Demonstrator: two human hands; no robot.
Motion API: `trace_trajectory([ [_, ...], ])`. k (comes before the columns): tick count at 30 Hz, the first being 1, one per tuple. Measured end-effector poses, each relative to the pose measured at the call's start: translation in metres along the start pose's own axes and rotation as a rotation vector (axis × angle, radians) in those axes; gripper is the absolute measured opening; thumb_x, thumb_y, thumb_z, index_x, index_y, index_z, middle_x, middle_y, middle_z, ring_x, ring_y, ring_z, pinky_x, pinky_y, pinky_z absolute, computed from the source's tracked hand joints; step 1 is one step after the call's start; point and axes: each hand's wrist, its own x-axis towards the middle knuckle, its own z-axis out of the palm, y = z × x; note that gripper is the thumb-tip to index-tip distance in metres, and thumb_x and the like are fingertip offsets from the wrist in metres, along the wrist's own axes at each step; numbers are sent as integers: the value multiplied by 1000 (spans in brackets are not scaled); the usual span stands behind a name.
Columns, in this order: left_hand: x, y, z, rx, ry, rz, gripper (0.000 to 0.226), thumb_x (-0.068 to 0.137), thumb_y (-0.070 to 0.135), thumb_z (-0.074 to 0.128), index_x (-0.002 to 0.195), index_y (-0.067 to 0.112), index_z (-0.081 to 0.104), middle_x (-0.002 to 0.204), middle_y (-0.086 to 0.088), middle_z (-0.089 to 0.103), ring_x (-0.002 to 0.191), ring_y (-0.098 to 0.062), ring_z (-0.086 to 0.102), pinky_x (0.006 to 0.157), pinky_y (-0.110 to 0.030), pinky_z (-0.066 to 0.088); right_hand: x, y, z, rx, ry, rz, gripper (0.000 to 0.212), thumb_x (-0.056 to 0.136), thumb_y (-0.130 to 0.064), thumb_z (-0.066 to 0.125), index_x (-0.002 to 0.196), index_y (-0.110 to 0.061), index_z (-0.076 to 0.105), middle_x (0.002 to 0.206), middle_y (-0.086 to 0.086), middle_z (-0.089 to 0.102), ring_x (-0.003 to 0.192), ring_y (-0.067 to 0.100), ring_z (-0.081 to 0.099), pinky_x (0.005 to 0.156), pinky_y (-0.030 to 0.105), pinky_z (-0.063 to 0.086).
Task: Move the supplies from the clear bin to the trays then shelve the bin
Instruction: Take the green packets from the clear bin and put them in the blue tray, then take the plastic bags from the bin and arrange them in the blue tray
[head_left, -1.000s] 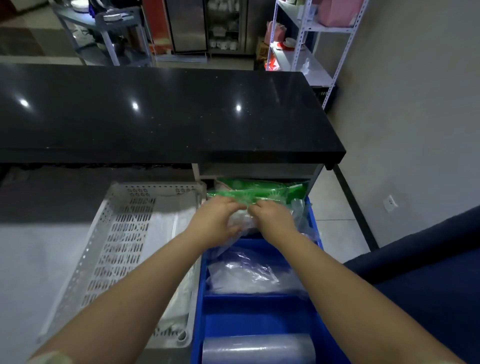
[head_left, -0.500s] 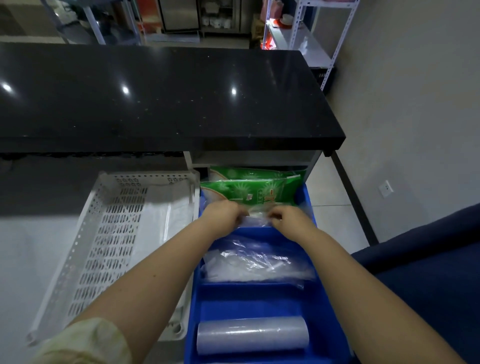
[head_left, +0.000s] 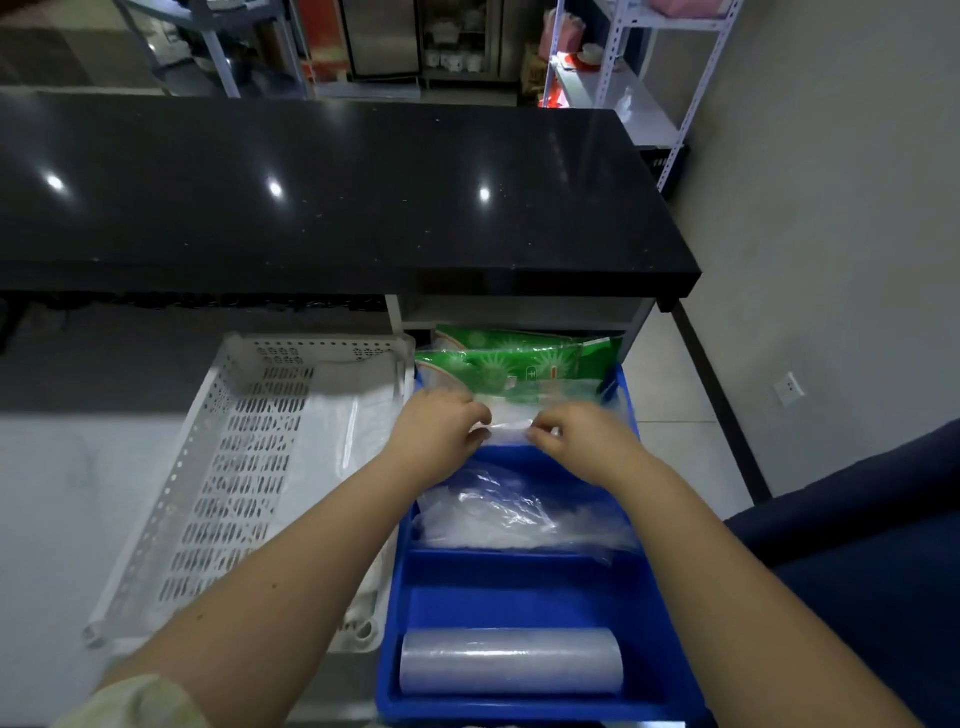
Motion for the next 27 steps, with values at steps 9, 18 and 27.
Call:
trace_trajectory([
  [9,0,27,3,5,-110,-136,36,96,46,35,107,27,63,102,-2,66,95,-24,57,79,-38,39,-5,16,-6,-3,-184,-17,40,92,-58,39,112,-33,62,111,-1,67,94,19,59,82,39,50],
  [18,-45,42,-26,74,293,-422,33,83,37,60,113,24,64,107,-1,65,103,-25,56,86,-41,34,-1,-32,-16,-153,126,-478,28,88,-25,60,116,-23,63,112,1,66,107,25,52,88,41,43],
  [27,-195,23,-46,101,376,-943,39,77,40,65,114,29,64,112,3,64,110,-24,53,93,-44,32,-13,-157,31,-147,17,-864,38,84,-15,62,121,-22,61,114,0,64,110,27,48,89,42,40],
])
